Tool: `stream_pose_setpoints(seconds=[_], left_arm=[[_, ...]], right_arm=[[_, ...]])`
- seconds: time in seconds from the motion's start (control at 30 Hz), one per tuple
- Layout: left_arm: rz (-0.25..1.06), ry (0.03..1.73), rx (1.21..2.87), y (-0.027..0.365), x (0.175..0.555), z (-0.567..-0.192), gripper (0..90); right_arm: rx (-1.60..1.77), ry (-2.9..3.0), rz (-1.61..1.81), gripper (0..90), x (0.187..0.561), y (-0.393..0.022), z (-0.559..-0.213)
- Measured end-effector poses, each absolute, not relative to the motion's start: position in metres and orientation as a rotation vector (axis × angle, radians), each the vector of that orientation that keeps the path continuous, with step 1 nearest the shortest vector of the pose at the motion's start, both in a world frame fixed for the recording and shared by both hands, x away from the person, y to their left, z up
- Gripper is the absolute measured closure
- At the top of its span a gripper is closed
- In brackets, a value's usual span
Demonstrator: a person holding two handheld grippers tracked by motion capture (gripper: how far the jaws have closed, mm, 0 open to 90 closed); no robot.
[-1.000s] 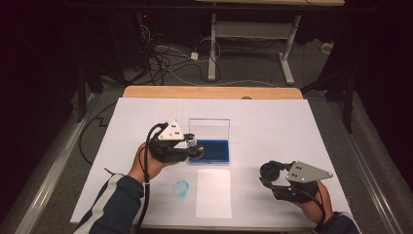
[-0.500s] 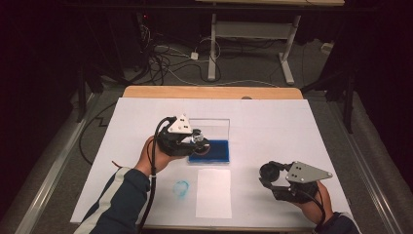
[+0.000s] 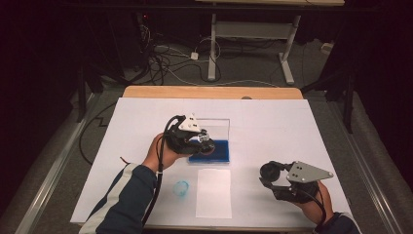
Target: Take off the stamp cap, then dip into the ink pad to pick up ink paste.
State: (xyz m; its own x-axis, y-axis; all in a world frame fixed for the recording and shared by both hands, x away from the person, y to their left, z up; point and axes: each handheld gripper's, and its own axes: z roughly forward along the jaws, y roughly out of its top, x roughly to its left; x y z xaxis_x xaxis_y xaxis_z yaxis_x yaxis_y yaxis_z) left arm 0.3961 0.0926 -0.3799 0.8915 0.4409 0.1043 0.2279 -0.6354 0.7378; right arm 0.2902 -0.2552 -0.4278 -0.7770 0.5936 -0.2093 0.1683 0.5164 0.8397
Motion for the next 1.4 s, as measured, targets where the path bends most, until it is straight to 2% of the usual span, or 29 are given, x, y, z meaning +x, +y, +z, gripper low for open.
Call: stream_pose_setpoints(seconds=[1.4], left_arm=[[0.317,0.557,2.386,0.069,0.427,-0.418,54.3]], right_arm=[[0.586,2.298,1.203,38.5,0.288,-0.253,-0.428]])
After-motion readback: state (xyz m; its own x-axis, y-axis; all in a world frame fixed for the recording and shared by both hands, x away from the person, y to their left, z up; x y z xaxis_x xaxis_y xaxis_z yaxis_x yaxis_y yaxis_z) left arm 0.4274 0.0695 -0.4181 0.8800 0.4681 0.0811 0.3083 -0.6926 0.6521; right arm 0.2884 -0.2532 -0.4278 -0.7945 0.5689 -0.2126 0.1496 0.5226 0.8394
